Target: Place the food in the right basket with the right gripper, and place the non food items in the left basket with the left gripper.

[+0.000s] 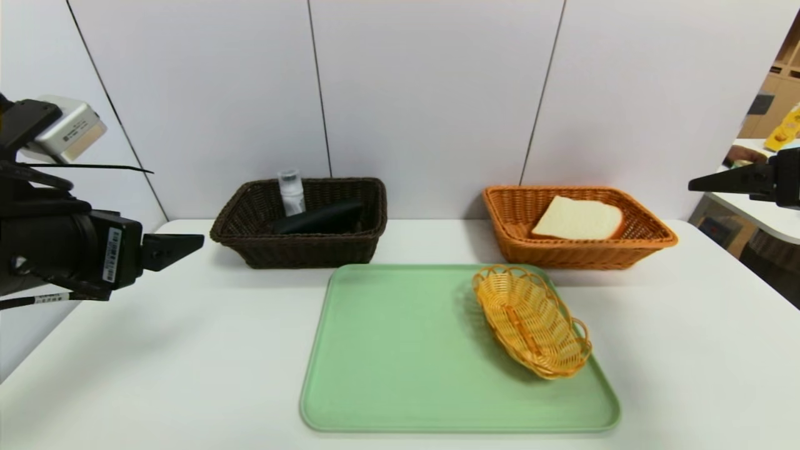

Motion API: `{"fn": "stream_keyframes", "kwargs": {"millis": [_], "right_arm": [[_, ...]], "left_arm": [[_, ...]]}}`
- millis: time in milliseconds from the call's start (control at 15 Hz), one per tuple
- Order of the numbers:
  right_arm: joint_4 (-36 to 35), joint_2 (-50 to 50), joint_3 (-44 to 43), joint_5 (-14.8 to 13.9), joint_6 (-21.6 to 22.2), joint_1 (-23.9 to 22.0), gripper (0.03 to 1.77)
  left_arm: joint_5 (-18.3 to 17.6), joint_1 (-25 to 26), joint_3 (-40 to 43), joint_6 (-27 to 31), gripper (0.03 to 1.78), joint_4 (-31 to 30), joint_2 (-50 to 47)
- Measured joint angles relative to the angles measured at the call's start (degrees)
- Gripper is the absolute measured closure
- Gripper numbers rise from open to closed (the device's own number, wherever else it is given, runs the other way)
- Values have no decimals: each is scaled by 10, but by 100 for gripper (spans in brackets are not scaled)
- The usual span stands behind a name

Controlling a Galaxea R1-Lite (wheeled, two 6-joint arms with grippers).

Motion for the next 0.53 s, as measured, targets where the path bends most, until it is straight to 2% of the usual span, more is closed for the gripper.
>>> {"fn": "stream_keyframes", "kwargs": {"millis": [333, 400, 533], "right_arm": [[-2, -72, 38, -126, 0, -2, 11], [-2, -87, 43, -142, 0, -2, 11], [-1, -122, 55, -153, 1, -7, 11]], "left_arm": [[25, 108, -21, 0, 12, 54, 2], [35, 123, -24, -1, 12, 67, 3], [58, 143, -29, -5, 12, 80, 3]]}}
